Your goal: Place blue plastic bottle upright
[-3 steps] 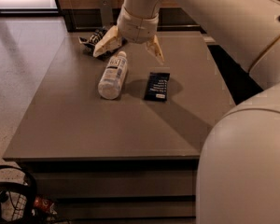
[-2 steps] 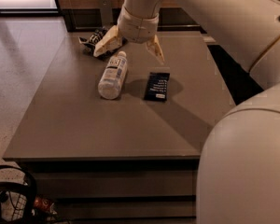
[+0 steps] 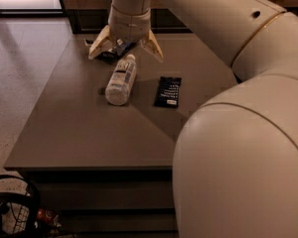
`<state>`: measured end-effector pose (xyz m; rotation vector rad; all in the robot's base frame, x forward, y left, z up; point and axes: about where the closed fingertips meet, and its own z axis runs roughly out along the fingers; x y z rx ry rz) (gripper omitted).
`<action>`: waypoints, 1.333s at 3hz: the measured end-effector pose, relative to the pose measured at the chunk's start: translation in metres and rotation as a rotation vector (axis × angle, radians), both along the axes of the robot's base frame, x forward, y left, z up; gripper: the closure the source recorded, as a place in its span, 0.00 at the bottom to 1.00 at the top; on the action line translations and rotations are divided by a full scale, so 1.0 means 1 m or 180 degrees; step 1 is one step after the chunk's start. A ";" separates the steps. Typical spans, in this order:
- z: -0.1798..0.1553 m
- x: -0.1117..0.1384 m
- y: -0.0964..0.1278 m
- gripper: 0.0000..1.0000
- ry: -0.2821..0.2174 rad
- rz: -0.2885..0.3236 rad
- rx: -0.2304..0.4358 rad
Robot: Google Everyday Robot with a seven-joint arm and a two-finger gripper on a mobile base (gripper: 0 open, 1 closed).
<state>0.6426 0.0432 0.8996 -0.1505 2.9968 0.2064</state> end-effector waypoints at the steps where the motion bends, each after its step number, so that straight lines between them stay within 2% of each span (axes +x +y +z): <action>1: -0.020 0.015 0.033 0.00 0.0074 0.0089 -0.0245; 2: -0.037 0.025 0.053 0.00 0.0128 0.0162 -0.0326; 3: -0.057 0.032 0.055 0.00 0.0314 0.0059 -0.0350; 4: -0.068 0.038 0.049 0.00 0.0432 -0.0073 -0.0309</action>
Offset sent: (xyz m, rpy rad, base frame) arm 0.0235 0.0646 -0.0498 -0.1710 0.1071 0.0779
